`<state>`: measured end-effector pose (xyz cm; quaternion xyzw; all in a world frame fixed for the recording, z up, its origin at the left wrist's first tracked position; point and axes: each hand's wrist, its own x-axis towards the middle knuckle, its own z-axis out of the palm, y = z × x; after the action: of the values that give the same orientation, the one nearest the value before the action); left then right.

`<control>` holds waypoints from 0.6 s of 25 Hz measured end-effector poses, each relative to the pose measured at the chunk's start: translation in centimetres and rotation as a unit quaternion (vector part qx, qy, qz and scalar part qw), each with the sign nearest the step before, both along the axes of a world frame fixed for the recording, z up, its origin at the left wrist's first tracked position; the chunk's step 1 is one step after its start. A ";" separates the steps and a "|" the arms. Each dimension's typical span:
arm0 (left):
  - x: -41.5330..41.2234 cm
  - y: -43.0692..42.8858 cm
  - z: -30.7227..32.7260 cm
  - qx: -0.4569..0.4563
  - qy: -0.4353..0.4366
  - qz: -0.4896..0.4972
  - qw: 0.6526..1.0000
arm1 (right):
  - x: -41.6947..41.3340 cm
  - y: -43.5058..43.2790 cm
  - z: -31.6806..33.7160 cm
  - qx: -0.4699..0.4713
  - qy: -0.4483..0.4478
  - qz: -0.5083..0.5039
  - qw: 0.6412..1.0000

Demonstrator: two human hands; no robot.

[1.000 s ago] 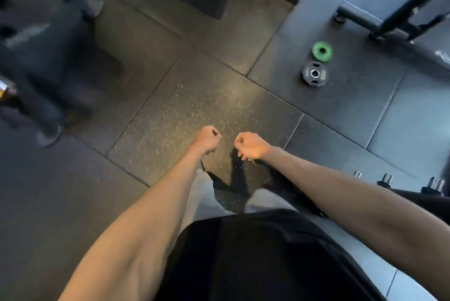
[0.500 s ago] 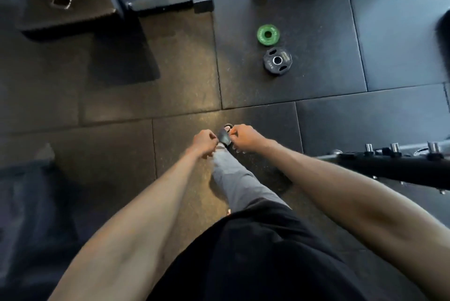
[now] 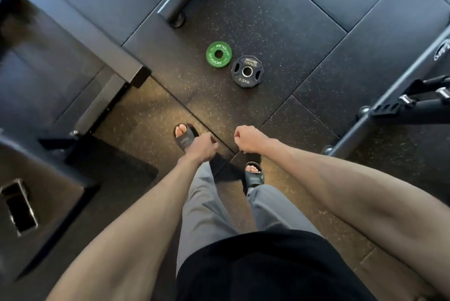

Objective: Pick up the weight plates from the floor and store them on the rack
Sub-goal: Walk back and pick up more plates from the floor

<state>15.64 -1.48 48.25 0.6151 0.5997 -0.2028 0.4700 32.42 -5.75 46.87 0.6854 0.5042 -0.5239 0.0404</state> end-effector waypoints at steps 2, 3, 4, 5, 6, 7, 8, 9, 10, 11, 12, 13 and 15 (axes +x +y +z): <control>0.6 6.5 -2.8 0.004 -0.004 -0.047 0.999 | -0.5 4.7 -2.5 -0.020 -0.009 -0.043 0.999; 1.2 10.3 -4.5 0.002 -0.007 -0.069 0.998 | -0.8 7.3 -4.0 -0.029 -0.016 -0.071 0.997; 2.1 13.7 -6.4 -0.003 -0.015 -0.084 0.996 | -0.9 9.8 -5.5 -0.034 -0.023 -0.097 0.994; 2.6 16.5 -8.3 -0.006 -0.023 -0.091 0.996 | -1.0 11.9 -6.9 -0.037 -0.025 -0.124 0.991; 3.0 19.1 -10.2 -0.006 -0.027 -0.103 0.994 | -1.0 13.9 -8.5 -0.037 -0.025 -0.154 0.987; 3.7 21.3 -11.9 -0.004 -0.031 -0.120 0.992 | -0.9 15.5 -10.0 -0.039 -0.030 -0.181 0.982; 4.4 23.5 -13.9 -0.006 -0.029 -0.142 0.989 | -0.8 17.2 -11.9 -0.044 -0.036 -0.202 0.978; 5.0 25.4 -15.9 -0.010 -0.027 -0.163 0.986 | -0.6 18.7 -13.7 -0.050 -0.042 -0.217 0.974; 5.6 26.9 -17.9 -0.016 -0.026 -0.182 0.983 | -0.2 20.0 -15.6 -0.054 -0.047 -0.227 0.971; 6.2 28.4 -20.0 -0.023 -0.025 -0.200 0.979 | 0.2 21.2 -17.7 -0.061 -0.048 -0.235 0.969; 6.9 29.7 -22.2 -0.026 -0.022 -0.214 0.976 | 0.6 22.3 -19.9 -0.069 -0.045 -0.232 0.969; 7.7 30.9 -24.8 -0.027 -0.019 -0.221 0.975 | 1.1 23.4 -22.4 -0.075 -0.044 -0.224 0.971; 9.0 32.9 -30.0 -0.033 -0.010 -0.227 0.973 | 2.3 25.0 -27.6 -0.075 -0.056 -0.223 0.970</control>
<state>24.64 31.42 18.25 0.7215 0.4325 -0.3179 0.4373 34.75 19.26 19.28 0.8039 0.2949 -0.5165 0.0018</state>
